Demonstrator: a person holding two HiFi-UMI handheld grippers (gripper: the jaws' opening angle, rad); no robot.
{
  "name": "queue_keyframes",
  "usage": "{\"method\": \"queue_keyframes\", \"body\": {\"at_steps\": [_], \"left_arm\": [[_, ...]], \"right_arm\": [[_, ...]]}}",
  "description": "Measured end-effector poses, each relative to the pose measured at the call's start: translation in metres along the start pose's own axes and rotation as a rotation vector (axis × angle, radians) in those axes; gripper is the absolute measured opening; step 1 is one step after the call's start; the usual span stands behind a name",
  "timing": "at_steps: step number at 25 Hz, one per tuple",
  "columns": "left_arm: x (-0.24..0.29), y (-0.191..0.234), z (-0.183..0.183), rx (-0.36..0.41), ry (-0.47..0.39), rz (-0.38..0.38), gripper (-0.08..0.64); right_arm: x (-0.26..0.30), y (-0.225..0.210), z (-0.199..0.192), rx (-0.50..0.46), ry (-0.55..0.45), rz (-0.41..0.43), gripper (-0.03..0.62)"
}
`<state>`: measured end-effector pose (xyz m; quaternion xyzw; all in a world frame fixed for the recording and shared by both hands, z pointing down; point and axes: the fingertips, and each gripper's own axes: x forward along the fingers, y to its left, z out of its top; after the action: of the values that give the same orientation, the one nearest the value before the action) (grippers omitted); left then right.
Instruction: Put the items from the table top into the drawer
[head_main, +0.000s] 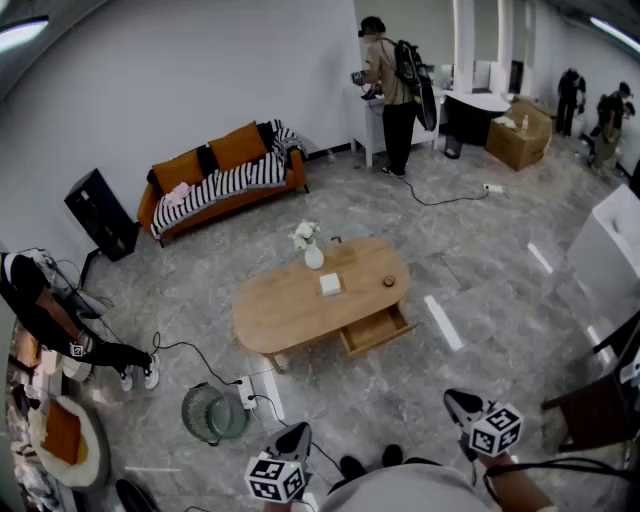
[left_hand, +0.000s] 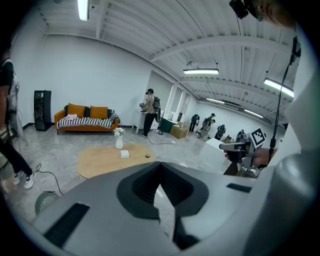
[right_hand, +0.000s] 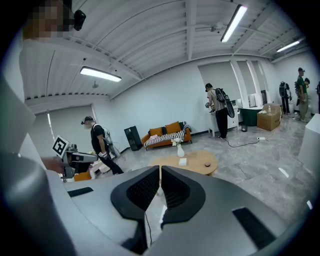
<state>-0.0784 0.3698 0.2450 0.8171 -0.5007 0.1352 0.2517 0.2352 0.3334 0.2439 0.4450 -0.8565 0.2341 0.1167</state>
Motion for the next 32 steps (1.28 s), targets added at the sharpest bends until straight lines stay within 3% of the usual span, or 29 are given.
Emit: {"method": "queue_keyframes", "body": {"at_steps": [15,32], "left_arm": [[0.01,-0.01,-0.002,-0.007,0.005,0.022,0.0],[0.039,-0.042,-0.01,-0.03,0.002,0.068,0.002]], "right_arm": [[0.0,-0.012,0.006,-0.012,0.005,0.041,0.041],[-0.006,-0.061,0.004,-0.018,0.036,0.089,0.042]]}}
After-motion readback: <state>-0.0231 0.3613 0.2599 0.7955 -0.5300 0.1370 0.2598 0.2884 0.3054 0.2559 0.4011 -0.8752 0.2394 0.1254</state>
